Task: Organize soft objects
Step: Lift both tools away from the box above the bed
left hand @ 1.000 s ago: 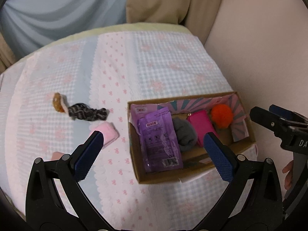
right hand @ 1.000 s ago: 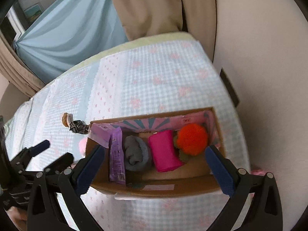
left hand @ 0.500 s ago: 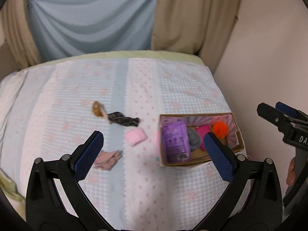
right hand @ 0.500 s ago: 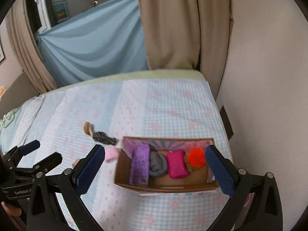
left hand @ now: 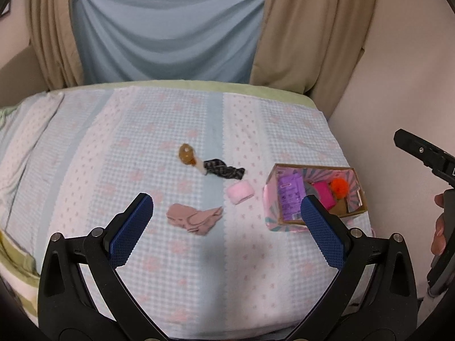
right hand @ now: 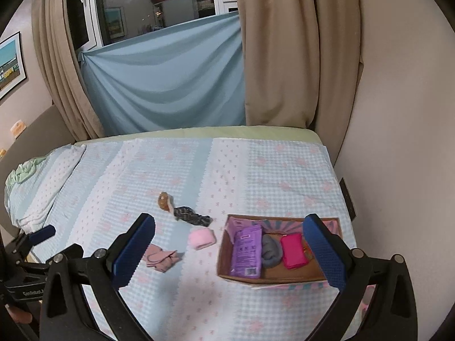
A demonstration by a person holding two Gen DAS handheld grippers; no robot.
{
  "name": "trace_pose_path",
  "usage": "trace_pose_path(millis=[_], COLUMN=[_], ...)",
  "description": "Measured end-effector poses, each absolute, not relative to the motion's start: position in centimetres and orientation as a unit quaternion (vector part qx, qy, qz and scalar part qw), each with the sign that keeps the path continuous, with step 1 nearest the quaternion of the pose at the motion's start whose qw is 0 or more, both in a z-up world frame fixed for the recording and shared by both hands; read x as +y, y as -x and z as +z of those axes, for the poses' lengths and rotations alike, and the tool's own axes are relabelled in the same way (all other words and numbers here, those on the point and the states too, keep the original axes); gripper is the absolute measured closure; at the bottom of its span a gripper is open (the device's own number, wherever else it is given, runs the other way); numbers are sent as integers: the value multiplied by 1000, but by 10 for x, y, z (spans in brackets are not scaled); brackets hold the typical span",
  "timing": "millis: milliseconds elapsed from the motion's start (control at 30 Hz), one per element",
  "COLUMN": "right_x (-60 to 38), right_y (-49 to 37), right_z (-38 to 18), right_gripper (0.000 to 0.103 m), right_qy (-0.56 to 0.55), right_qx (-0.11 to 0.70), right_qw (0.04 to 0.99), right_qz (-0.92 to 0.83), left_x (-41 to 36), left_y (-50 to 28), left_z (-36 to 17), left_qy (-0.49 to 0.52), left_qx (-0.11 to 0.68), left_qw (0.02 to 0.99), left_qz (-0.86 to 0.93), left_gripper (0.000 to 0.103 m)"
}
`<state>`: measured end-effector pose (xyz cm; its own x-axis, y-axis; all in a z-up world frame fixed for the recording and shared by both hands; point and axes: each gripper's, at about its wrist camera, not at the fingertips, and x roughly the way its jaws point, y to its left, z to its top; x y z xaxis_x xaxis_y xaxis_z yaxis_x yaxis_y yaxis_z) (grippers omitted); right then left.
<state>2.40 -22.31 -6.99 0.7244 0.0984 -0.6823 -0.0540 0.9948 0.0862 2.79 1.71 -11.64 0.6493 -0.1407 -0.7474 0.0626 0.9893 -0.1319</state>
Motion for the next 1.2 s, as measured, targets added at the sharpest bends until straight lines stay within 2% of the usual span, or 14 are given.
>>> trace_pose_path(millis=[333,733,933,1200], right_x=[-163,-110,-94,-83], right_y=[-24,-62,-87,-127], right_z=[-80,-116,-166,-271], right_gripper=[0,0,0,0], right_qy=[-45,-59,-50,-9], right_qx=[377,399,410,462], right_qw=[925,915,911,887], right_qz=[27,0,-1,4], left_x=[88,121,114,81], left_y=[-30,-79,-108,-150], left_z=[-109,-146,-202,-311], left_qy=[34,-22,-72,-108], left_qx=[398,413,416,459], left_qw=[912,894,877,842], left_qz=[-91,-173,-231,-263], left_gripper=[0,0,0,0])
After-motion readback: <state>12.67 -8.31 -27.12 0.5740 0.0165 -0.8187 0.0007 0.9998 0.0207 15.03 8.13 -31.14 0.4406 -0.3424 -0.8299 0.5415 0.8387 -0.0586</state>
